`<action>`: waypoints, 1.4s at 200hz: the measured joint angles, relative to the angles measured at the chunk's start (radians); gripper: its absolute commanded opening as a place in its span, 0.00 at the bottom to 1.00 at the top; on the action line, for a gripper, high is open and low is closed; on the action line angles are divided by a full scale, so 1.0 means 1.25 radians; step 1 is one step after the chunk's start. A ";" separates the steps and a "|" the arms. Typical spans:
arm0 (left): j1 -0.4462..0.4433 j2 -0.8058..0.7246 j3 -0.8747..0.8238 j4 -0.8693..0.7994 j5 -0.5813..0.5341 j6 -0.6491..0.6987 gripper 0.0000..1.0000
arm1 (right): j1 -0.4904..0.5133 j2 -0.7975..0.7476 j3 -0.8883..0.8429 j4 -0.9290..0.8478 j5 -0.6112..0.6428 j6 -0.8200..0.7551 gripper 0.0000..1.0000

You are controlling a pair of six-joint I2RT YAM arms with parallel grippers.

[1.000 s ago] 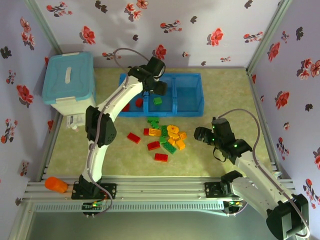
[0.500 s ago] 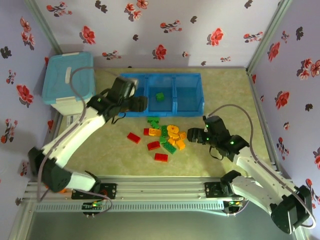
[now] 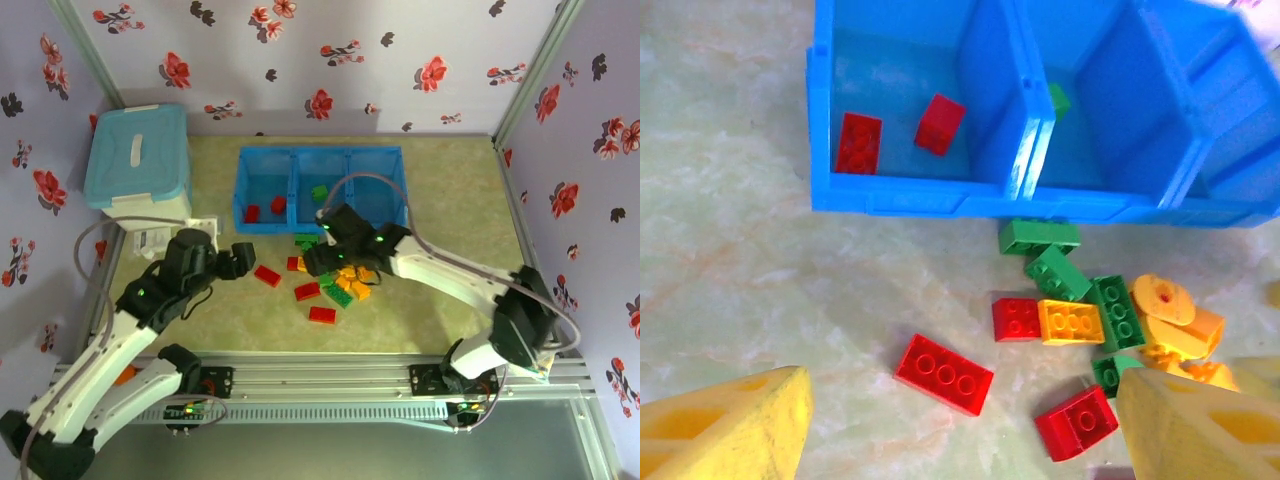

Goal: Sort the legos into containers by color
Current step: Pick up the lego from the center of the table.

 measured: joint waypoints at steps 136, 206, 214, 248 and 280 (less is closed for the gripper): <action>0.001 -0.240 -0.016 -0.137 -0.062 -0.034 0.81 | 0.117 0.565 0.562 -0.199 -0.001 -0.099 0.79; 0.001 -0.242 -0.010 -0.147 -0.064 -0.034 0.81 | 0.130 0.627 0.627 -0.247 0.023 -0.116 0.72; 0.001 -0.242 -0.010 -0.147 -0.065 -0.034 0.81 | 0.133 0.631 0.629 -0.250 0.025 -0.117 0.70; 0.001 -0.242 -0.009 -0.147 -0.065 -0.035 0.81 | 0.142 0.654 0.631 -0.259 0.037 -0.117 0.60; 0.001 -0.242 -0.009 -0.147 -0.065 -0.035 0.81 | 0.155 0.663 0.635 -0.266 0.052 -0.118 0.38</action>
